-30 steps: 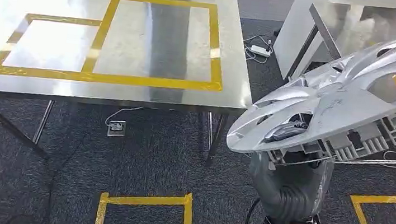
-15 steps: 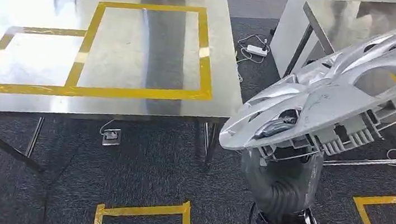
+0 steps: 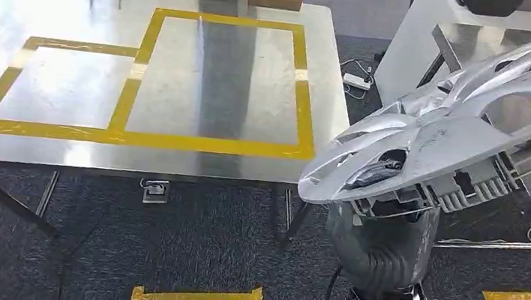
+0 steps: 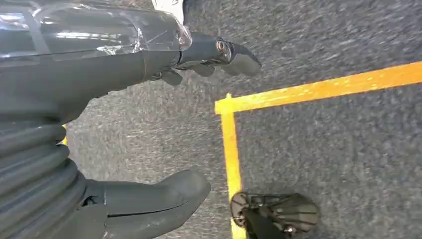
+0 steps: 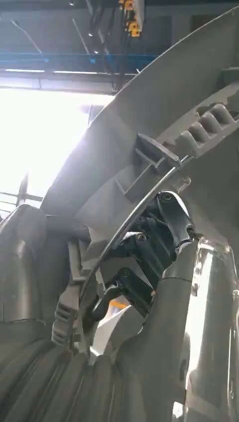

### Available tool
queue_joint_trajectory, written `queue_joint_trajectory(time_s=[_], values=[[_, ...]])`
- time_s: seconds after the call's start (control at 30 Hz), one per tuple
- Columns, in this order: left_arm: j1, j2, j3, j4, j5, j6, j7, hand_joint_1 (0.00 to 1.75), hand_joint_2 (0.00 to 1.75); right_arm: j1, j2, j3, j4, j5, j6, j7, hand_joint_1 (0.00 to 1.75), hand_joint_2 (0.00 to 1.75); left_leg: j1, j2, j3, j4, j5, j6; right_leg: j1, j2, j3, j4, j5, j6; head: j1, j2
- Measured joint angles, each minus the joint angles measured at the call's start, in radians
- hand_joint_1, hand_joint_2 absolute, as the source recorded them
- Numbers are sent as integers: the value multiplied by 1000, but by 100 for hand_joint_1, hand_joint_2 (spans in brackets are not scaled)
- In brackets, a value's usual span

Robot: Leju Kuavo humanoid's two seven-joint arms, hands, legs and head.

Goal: Take the parts from the cabinet and place them on the table.

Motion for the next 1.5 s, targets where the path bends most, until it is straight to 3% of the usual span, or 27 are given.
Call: queue_joint_trajectory(time_s=[0.07, 0.1, 0.13, 0.17, 0.23, 0.3, 0.33, 0.4, 0.43, 0.47, 0.5, 0.53, 0.6, 0.63, 0.7, 0.77, 0.8, 0.83, 0.9, 0.97, 1.0, 1.03, 1.1, 1.13, 1.17, 1.2, 1.5], values=[[-1, 0, 0, 0, 0, 0, -2, 0, 175, 0, 0, -2, 0, 0, 0, 0, 175, 175, -8, -2, 30, -3, -21, 1, 18, 4, 21, -136, 139, -34, 9, 0], [1, -7, 0, 0, 0, 0, -2, 0, 175, 0, 0, -2, 0, 0, 0, 0, 175, 175, -5, -2, 31, -5, -28, 1, 31, 7, 24, -166, 176, -56, 1, 0], [-3, -7, 0, -1, 0, 1, -3, 0, 175, 1, 0, -2, 1, 0, 0, -1, 175, 175, -4, -9, 35, -7, -30, -4, 31, 8, 16, -168, 149, -63, -16, 0], [-3, -9, 0, -1, 0, 1, -3, 0, 175, 0, 0, -1, -2, 0, 0, -1, 175, 175, 1, -7, 26, -9, -34, -11, 33, 4, 32, -198, 158, -73, -7, 0], [-2, -10, 0, 0, 0, 0, -3, 0, 175, 1, 0, -2, -3, 0, 0, -1, 175, 175, 2, -4, 50, -11, -16, -26, 36, 4, 52, -227, 157, -80, 2, 0], [-3, -9, 0, 0, 0, 0, -4, 0, 175, 0, 1, -2, -4, 1, 0, -2, 175, 175, -2, -9, 37, 30, -19, -30, 20, 0, 104, -270, 165, -72, 5, 0], [-5, -10, 0, 0, -1, 0, -4, 0, 175, -4, 2, -1, -3, 1, 0, -3, 175, 175, 1, -11, 0, 90, -26, -35, 16, -3, 115, -278, 163, -73, -5, 0], [-5, -8, 0, -1, -1, 0, -4, 0, 175, -4, 2, -1, -3, 1, 0, -3, 175, 175, 13, -11, -95, 208, -81, -52, 8, -3, 130, -279, 147, -61, -14, 0], [-2, -7, 0, -1, -1, 0, -3, 0, 175, -2, 2, 0, -3, -1, 0, -3, 175, 175, 21, -10, -129, 234, -107, -65, 2, -2, 140, -279, 138, -53, -17, 0], [0, -5, 0, -1, -1, 0, -3, 0, 175, -1, 2, 1, -2, -3, 0, -3, 175, 175, 28, -8, -147, 228, -109, -74, -2, 0, 151, -279, 128, -46, -19, 0], [1, -3, 0, -1, -1, 0, -3, 0, 175, -1, 2, 1, -2, -6, 0, -3, 175, 175, 35, -6, -148, 193, -84, -80, -10, 1, 166, -277, 116, -37, -21, 0], [1, 0, 0, -1, -1, 1, -3, 0, 175, -2, 2, 1, -2, -8, 0, -3, 175, 175, 42, -2, -137, 130, -31, -88, -18, 2, 181, -273, 102, -26, -22, 0], [4, 0, 0, -1, -1, 0, -3, 0, 175, -2, 2, 1, -2, -10, 0, -5, 175, 175, 56, 14, -115, 9, 116, -111, -25, -1, 194, -259, 68, -2, -37, 0], [2, -2, 0, -1, -1, 0, -3, 0, 175, -1, 2, 1, -1, -10, 0, -6, 175, 175, 49, 13, -125, 14, 66, -96, -27, 2, 204, -246, 57, 7, -52, 0], [3, 1, 0, -1, -1, 0, -4, 0, 175, -3, 2, 0, 0, -10, 0, -9, 175, 175, 46, 13, -123, 30, 73, -61, -26, 1, 209, -245, 45, 24, -43, 0], [1, 0, 0, -1, -1, 0, -4, 0, 175, -3, 2, 0, 0, -10, 0, -10, 175, 175, 45, 8, -109, 28, 68, -48, -31, 0, 208, -239, 47, 32, -37, 0], [1, 0, 0, -1, -1, 1, -4, 0, 175, -5, 2, -1, -1, -10, 0, -10, 175, 175, 45, 8, -101, 25, 63, -40, -32, 0, 192, -197, 49, 32, -30, 0], [0, 0, 0, -1, -1, 1, -5, 0, 175, -6, 2, -1, -1, -10, 0, -10, 175, 175, 44, 7, -94, 25, 58, -35, -29, 0, 153, -128, 40, 32, -24, 0], [0, 0, 0, -1, -1, 1, -4, 0, 175, -5, 2, -1, 0, -10, 0, -11, 175, 175, 39, 7, -82, 25, 43, -27, -26, 1, 56, 15, -22, 33, -6, 0], [1, 0, 0, -1, -1, 1, -4, 0, 175, -2, 2, -1, 0, -10, 0, -11, 175, 175, 30, 5, -60, 25, 25, -22, -22, 1, -3, 68, -64, 24, 7, 0], [1, 0, 0, -1, -1, 1, -4, 0, 175, -1, 2, -1, 0, -12, 0, -11, 175, 175, 26, 3, -46, 25, 15, -21, -18, 1, -8, 44, -47, 15, 12, 0], [0, 0, 0, -1, -1, 1, -5, 0, 175, -2, 2, -2, 0, -15, 0, -11, 175, 175, 21, 2, -32, 25, 8, -20, -10, 1, 0, -5, -7, 2, 15, 0], [-1, -1, 0, -1, -1, 2, -11, 0, 175, -2, 2, -2, 0, -19, 0, -6, 175, 175, 15, -1, -10, 24, -10, -13, -4, 6, 28, -153, 154, -4, 16, 0], [-5, -2, 0, -1, -1, 3, -14, 0, 175, 0, 2, -2, 2, -20, 0, -4, 175, 175, 1, -6, -6, 28, -22, -13, -3, 8, 35, -169, 151, 4, 7, 0], [-5, -1, 0, -1, -1, 5, -17, 0, 175, 0, 2, -2, 2, -20, 0, -2, 175, 175, 3, -8, -11, 28, -22, -13, -5, 6, 44, -188, 140, 17, 6, 0], [-5, 0, 0, -1, -1, 6, -19, 0, 175, 1, 2, -2, 2, -20, 0, -2, 175, 175, 3, -8, -11, 25, -21, -14, -4, 6, 41, -189, 147, 20, 0, 0], [-3, 0, 0, 0, -1, 9, -21, 0, 175, 1, 3, -2, 2, -19, 0, -3, 175, 175, 5, -6, -7, 10, -24, -19, -2, 8, 43, -193, 139, 7, -1, 0]])
